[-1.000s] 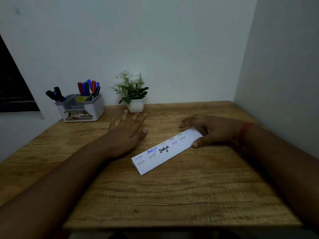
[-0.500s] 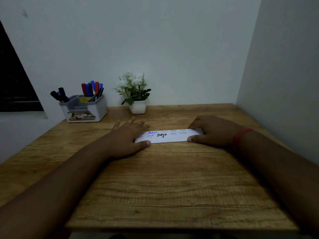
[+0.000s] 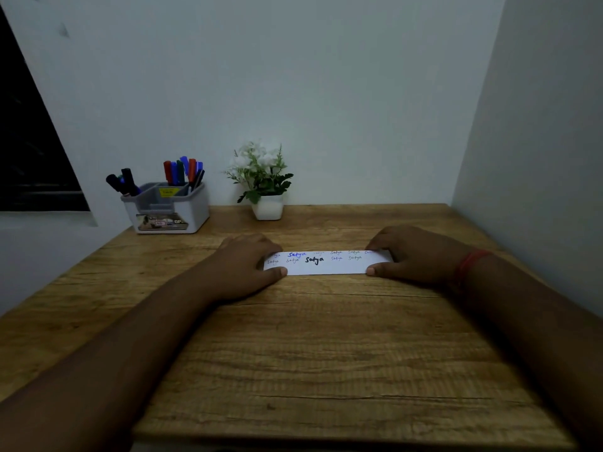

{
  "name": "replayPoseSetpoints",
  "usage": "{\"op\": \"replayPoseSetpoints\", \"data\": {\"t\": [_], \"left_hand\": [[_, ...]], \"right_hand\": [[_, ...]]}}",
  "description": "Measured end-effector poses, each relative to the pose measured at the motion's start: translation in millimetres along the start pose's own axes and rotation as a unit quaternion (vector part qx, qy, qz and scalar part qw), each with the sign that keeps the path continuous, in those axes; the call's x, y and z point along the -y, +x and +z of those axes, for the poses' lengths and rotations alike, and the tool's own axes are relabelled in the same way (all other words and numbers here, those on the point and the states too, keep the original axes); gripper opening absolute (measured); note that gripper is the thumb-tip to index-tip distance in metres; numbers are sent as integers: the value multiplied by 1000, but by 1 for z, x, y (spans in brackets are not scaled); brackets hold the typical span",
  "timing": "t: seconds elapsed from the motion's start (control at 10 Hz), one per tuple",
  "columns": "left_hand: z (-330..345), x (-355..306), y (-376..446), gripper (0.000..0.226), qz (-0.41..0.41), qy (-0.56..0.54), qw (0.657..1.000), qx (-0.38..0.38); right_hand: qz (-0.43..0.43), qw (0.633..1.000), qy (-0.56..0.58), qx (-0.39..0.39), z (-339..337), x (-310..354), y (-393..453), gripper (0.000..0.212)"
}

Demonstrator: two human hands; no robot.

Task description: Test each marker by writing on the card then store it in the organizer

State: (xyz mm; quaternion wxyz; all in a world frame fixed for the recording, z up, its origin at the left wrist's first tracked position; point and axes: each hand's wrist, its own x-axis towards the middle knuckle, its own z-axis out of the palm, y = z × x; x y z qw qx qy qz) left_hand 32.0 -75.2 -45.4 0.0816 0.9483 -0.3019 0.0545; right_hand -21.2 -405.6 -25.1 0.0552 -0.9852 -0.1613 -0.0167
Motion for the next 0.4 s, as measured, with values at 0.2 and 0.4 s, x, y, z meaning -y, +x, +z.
{"op": "replayPoseSetpoints", "data": {"t": [0.2,0.4], "left_hand": [[2,-2,-1,60,-1,11,1000,18],[3,-3,-2,74,-29,10,999,-20]], "right_hand": [[1,1000,5,20,-5,1,-2,55],[23,999,36,-22,-7,4,-5,71]]}}
